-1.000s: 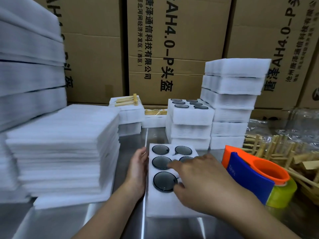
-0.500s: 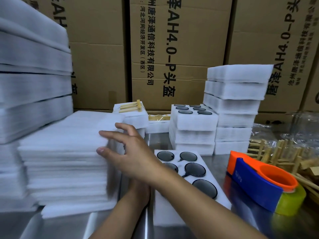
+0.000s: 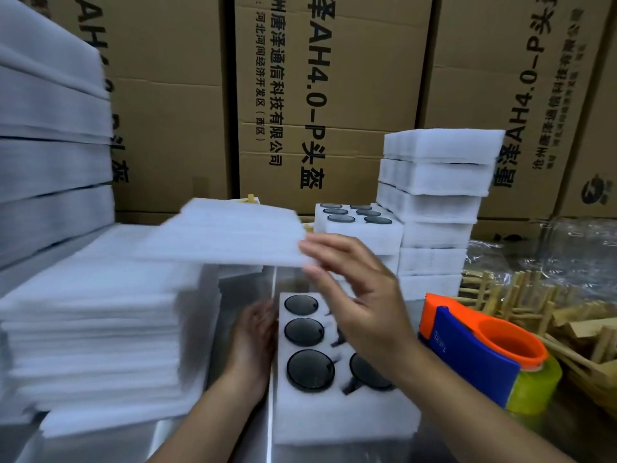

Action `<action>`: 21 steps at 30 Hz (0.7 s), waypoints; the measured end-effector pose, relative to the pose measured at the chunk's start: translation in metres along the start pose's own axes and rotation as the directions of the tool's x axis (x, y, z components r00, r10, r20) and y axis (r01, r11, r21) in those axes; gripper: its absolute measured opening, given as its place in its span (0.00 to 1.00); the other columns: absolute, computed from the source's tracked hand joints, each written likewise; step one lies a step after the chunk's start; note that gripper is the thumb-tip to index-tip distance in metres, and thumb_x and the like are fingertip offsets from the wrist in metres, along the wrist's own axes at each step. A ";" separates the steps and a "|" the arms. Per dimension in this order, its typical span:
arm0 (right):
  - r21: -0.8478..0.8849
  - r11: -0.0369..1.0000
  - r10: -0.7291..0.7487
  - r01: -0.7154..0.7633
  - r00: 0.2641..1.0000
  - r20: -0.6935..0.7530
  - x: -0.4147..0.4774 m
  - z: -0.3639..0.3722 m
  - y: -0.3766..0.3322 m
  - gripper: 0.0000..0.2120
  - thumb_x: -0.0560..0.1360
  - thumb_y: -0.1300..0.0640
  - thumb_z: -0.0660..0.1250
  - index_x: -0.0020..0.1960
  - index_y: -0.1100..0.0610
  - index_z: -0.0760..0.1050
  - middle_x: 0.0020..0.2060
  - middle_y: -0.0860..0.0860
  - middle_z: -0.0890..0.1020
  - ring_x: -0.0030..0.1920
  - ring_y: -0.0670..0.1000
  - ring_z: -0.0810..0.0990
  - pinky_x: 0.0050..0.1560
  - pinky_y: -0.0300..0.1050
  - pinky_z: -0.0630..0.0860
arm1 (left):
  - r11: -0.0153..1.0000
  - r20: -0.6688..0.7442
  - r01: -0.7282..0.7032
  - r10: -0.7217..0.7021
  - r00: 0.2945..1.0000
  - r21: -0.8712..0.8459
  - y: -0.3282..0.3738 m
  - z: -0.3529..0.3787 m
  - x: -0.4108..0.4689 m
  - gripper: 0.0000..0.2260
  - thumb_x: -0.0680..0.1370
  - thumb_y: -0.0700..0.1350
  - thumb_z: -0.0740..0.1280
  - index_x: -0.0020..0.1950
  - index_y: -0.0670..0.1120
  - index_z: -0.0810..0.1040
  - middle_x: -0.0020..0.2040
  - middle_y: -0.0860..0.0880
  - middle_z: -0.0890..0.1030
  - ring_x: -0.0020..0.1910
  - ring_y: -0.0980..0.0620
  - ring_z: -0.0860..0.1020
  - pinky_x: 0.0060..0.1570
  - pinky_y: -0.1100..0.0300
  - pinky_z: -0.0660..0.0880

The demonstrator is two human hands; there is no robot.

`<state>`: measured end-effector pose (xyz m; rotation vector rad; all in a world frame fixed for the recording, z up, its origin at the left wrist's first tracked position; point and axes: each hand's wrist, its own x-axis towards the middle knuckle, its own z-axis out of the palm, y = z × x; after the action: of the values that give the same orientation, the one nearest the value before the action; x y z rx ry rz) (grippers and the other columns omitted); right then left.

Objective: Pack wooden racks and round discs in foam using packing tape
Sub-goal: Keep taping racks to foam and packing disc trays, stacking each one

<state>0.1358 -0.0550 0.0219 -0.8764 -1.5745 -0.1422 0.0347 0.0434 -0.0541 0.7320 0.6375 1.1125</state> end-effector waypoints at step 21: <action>0.096 0.877 0.452 -0.470 0.876 0.167 -0.086 -0.074 0.050 0.13 0.70 0.45 0.62 0.43 0.48 0.84 0.56 0.43 0.75 0.61 0.43 0.73 0.59 0.33 0.68 | 0.997 0.326 -0.018 -0.009 0.945 0.079 -0.008 -0.002 0.000 0.13 0.66 0.48 0.62 0.41 0.46 0.85 0.42 0.47 0.84 0.40 0.49 0.83 0.35 0.61 0.79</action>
<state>0.2205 -0.0993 -0.0576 -1.1507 -1.4386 0.3731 0.0374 0.0415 -0.0618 0.9639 0.3998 0.9453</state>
